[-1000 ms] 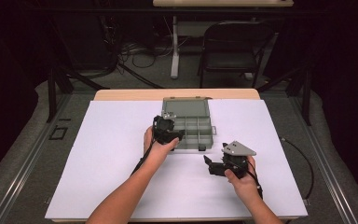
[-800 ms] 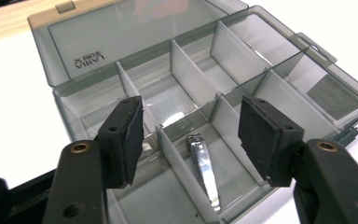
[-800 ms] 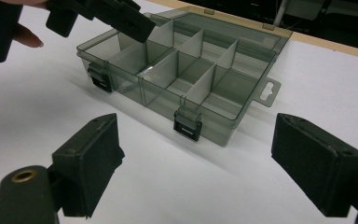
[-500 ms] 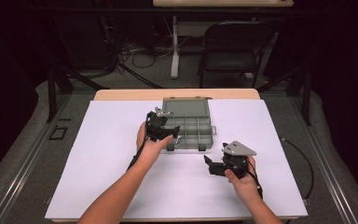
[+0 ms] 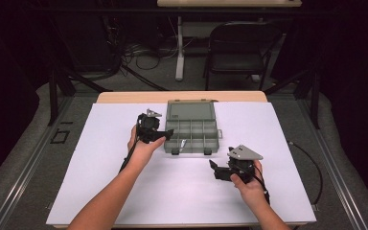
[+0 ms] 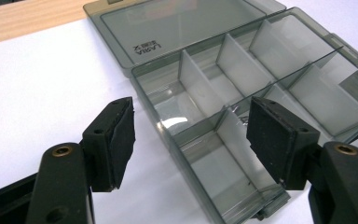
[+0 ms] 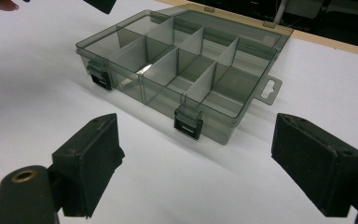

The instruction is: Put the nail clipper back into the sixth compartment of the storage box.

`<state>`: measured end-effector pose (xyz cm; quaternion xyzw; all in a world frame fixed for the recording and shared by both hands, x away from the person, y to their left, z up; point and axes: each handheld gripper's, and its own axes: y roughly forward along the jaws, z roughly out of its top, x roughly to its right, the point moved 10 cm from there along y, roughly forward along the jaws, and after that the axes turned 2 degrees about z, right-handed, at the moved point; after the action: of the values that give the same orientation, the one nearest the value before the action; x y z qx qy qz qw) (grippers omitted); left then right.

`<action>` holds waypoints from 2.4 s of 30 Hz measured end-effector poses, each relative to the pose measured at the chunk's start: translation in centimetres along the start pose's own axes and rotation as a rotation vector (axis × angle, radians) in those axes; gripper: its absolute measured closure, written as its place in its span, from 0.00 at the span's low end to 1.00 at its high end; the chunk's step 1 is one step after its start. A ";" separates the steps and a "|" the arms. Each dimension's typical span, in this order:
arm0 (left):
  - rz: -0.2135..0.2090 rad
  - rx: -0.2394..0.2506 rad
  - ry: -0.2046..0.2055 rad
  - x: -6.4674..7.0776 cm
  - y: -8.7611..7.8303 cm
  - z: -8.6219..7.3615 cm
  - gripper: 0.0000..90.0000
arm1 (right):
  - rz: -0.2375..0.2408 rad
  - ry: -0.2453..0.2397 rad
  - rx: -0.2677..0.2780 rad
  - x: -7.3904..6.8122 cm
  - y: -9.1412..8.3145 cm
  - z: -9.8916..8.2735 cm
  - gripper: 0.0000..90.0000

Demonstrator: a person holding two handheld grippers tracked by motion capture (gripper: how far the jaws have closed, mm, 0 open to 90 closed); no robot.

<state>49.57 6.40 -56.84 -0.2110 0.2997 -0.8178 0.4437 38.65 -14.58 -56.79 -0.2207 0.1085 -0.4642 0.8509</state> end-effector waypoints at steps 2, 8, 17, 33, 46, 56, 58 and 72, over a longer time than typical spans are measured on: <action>0.004 -0.005 -0.001 -0.2 0.1 -0.2 0.36 | 0.000 0.002 -0.001 0.0 0.0 0.0 0.17; 0.003 -0.027 -0.006 -0.4 0.8 -1.1 0.36 | 0.002 0.002 -0.004 -0.1 0.0 -0.1 0.17; -0.003 -0.078 -0.012 -0.3 2.3 -2.6 0.40 | 0.004 0.004 -0.006 0.0 0.1 -0.1 0.17; -0.006 -0.125 -0.048 0.3 4.2 -4.4 0.58 | 0.005 -0.001 -0.007 -0.1 0.1 -0.2 0.17; 0.042 -0.125 -0.009 0.3 4.3 -4.5 0.64 | 0.006 -0.001 -0.010 -0.2 0.2 -0.2 0.17; 0.042 -0.127 -0.011 0.3 4.3 -4.5 0.64 | 0.006 -0.011 -0.012 -0.3 0.4 -0.1 0.17; 0.043 -0.126 -0.013 0.3 4.3 -4.5 0.64 | 0.011 -0.004 -0.023 -0.3 0.4 0.0 0.17; 0.040 -0.127 -0.019 0.2 4.3 -4.5 0.66 | -0.002 -0.052 -0.072 0.3 2.2 3.2 0.16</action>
<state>49.32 5.71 -63.01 -0.2404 0.3511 -0.7860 0.4484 41.69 -12.88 -55.02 -0.2635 0.1028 -0.4550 0.8444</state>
